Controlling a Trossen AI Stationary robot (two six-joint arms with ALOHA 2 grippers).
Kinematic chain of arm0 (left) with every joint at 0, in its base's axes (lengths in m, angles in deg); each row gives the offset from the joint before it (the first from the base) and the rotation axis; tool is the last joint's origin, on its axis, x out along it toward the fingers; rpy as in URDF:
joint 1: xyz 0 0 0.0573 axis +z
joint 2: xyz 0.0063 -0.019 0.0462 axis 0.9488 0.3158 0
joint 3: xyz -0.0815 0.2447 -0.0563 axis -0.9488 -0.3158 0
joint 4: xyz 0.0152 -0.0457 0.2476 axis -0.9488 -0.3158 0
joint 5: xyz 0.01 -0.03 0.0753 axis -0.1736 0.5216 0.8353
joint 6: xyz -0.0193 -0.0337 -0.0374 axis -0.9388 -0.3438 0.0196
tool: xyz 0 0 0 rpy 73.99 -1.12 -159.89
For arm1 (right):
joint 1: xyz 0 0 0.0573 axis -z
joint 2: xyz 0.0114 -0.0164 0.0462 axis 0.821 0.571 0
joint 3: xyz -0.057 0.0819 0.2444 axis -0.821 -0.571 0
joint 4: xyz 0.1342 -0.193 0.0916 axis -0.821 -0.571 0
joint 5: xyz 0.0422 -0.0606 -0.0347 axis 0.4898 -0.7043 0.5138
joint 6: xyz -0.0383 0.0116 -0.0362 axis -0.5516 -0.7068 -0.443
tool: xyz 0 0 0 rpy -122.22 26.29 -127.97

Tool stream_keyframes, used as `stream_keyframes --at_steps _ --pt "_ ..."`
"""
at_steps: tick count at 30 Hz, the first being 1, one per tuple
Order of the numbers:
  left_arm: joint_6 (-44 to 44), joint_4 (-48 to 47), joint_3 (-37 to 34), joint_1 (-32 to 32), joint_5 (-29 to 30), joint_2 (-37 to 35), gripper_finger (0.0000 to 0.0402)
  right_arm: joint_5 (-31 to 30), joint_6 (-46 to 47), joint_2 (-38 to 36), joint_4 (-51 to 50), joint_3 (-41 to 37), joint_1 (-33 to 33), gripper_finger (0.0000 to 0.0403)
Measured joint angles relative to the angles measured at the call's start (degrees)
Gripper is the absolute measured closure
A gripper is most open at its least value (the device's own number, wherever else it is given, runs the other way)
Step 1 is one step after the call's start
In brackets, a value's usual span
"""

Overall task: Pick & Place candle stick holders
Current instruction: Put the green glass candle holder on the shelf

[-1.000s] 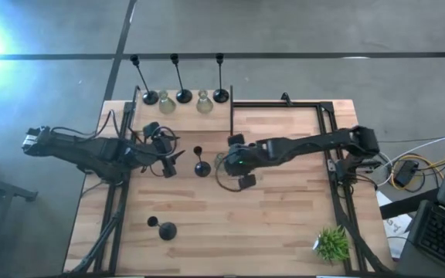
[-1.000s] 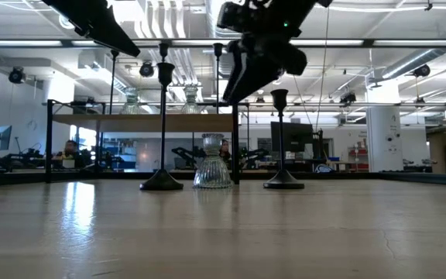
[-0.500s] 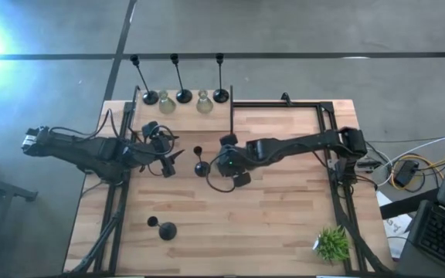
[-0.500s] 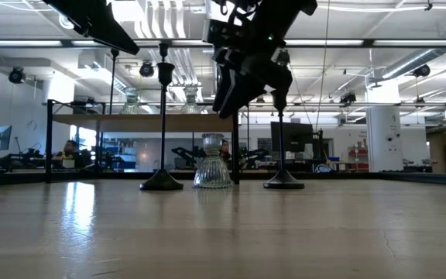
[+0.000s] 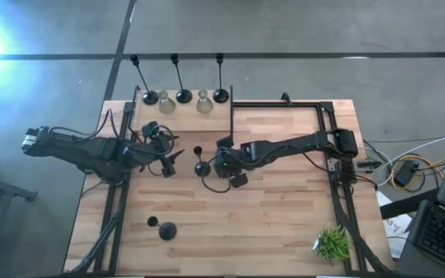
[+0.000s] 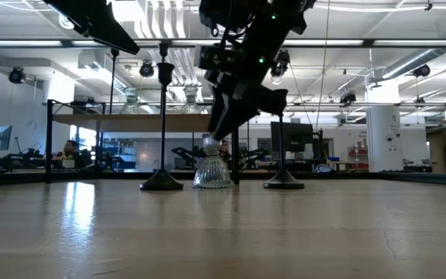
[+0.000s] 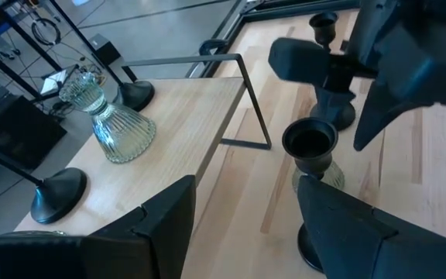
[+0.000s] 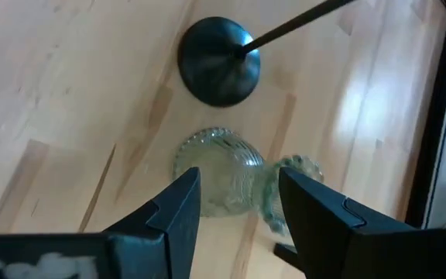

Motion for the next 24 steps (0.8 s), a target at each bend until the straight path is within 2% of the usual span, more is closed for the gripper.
stream_keyframes --at_steps 9,17,24 --pt "0.00 -0.15 0.00 0.00 0.00 0.00 0.0170 -2.14 -0.02 2.34 0.31 1.73 0.48 0.0250" --pt "0.00 -0.28 0.00 -0.04 -0.15 0.00 0.0170 -1.96 3.52 1.95 -0.15 1.65 1.77 0.0275" --pt "-0.09 -0.28 0.00 -0.04 -0.24 0.00 0.0170 -1.68 8.03 2.14 -4.25 1.50 2.16 0.0274"
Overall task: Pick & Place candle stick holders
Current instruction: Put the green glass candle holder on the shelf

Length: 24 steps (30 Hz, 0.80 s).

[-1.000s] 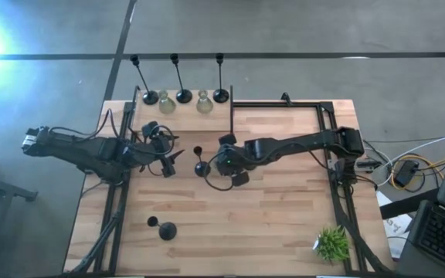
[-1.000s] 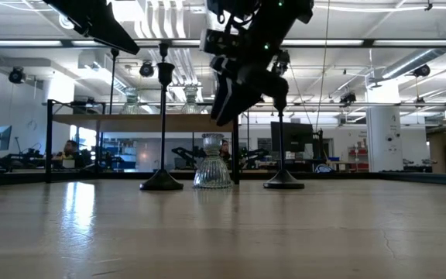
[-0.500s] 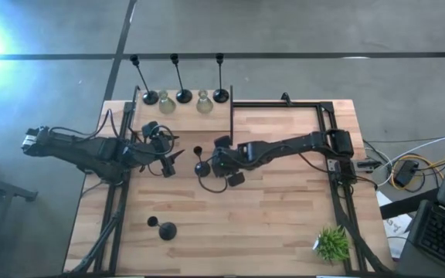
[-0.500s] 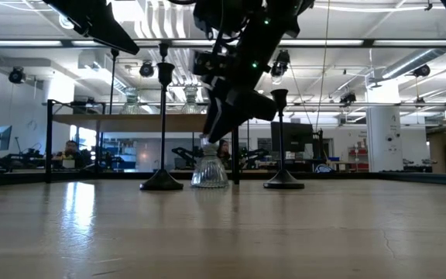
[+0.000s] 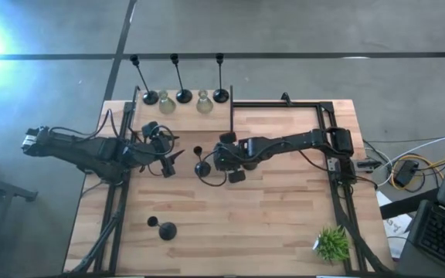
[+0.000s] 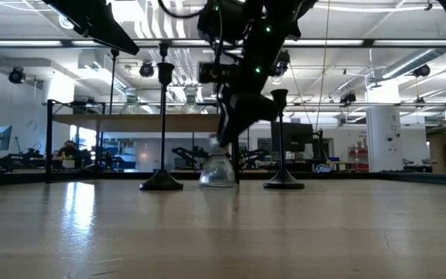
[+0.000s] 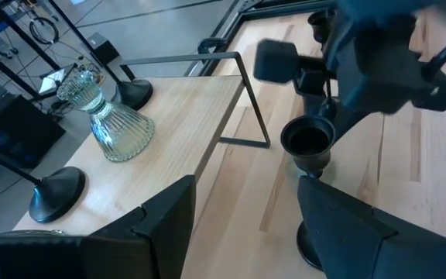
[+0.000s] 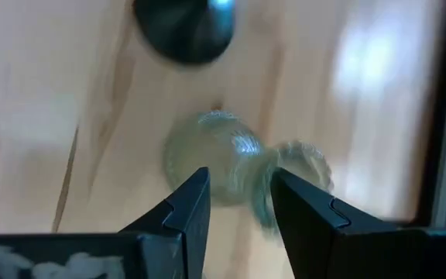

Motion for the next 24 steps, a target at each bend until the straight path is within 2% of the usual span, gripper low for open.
stream_keyframes --at_steps 6,11,15,20,24 --pt "-0.04 0.02 0.00 0.02 0.01 0.00 0.0170 1.50 0.86 0.01 -1.93 -0.03 -0.57 0.0269" --pt "-0.15 0.04 0.00 0.07 0.02 0.00 0.0170 1.50 0.68 0.00 -1.80 -0.03 -0.72 0.0283" --pt "-0.14 0.02 0.00 0.05 0.00 0.02 0.0170 1.45 1.08 -0.03 -1.73 0.02 -0.72 0.0312" --pt "-0.15 0.02 0.00 0.04 0.02 0.02 0.0170 1.66 1.94 -0.25 -1.59 0.10 -0.76 0.0374" --pt "-0.14 0.03 0.00 0.04 0.02 0.02 0.0170 1.50 2.58 -0.27 -1.61 0.15 -0.79 0.0379"
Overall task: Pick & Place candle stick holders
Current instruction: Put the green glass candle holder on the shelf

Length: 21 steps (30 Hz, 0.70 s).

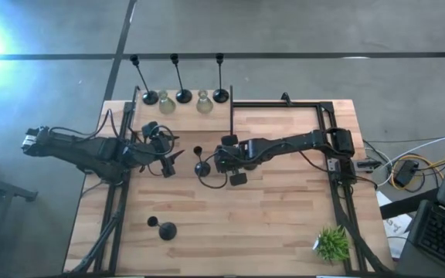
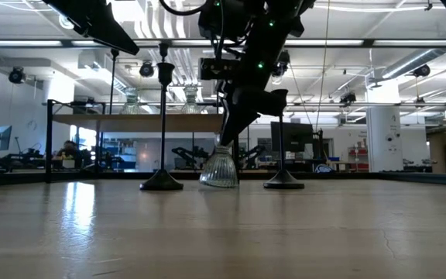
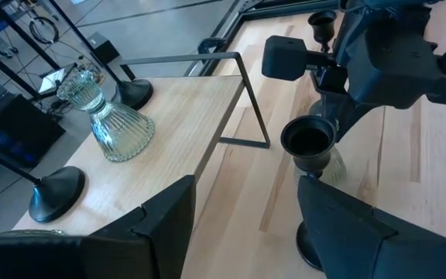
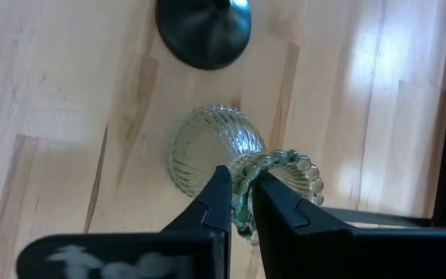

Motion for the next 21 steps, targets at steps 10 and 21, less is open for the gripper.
stream_keyframes --at_steps 10,21 --pt "-0.19 0.40 0.00 0.00 -4.66 0.00 0.0170 2.36 0.61 -6.15 -5.35 -0.35 -2.41 0.0379" --pt "0.61 8.78 0.59 0.00 -23.11 0.44 0.0170 5.09 -1.98 -17.52 -4.76 -0.17 -8.03 0.0380"
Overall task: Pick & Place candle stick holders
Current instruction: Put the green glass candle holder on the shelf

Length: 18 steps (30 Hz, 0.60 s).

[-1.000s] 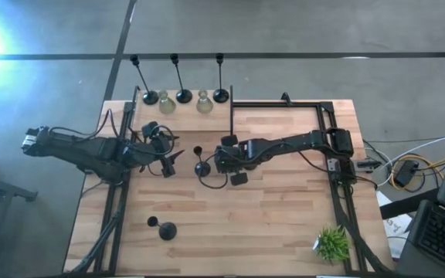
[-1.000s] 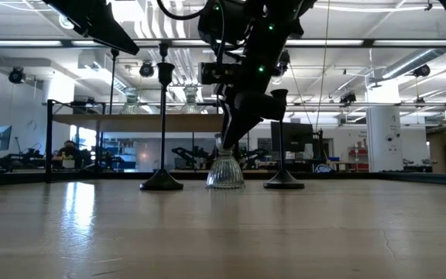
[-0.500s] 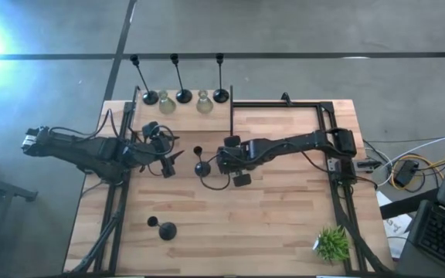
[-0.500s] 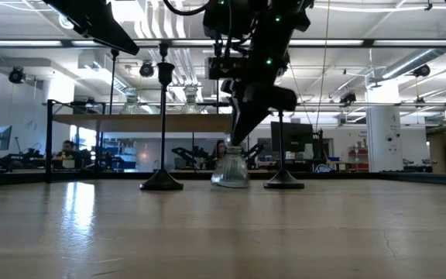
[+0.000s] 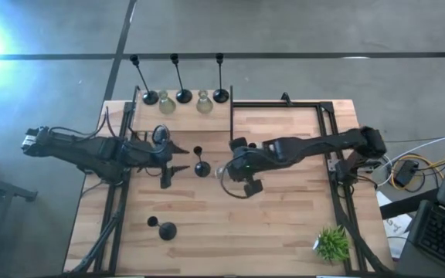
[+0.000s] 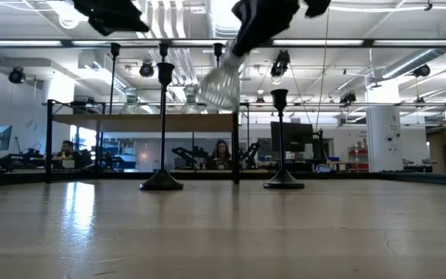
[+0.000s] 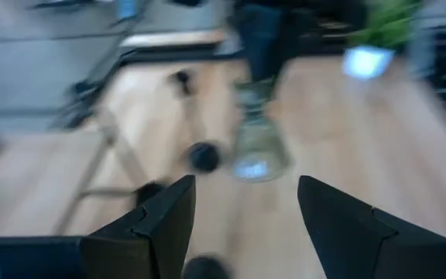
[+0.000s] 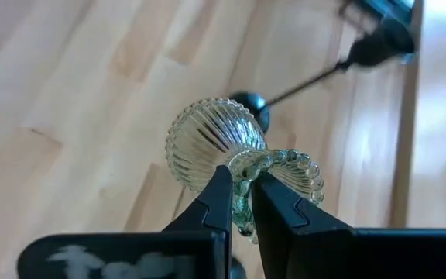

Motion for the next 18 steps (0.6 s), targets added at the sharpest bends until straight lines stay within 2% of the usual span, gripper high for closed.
stream_keyframes --at_steps 4,8,14,18 --pt "0.59 3.06 0.49 0.03 -8.98 1.48 0.0170 2.54 -1.13 -2.57 0.37 0.00 -2.31 0.0380" --pt "0.77 5.88 1.42 0.65 -12.47 4.00 0.0170 5.68 -2.05 -4.27 1.74 0.04 -4.27 0.0380" --pt "0.77 10.98 3.36 2.62 -25.46 9.92 0.0170 5.95 -5.54 -4.47 3.77 0.04 -6.63 0.0380" --pt "1.06 10.92 5.67 4.31 -30.42 14.24 0.0170 5.91 -5.74 -4.32 3.80 0.02 -6.82 0.0380"
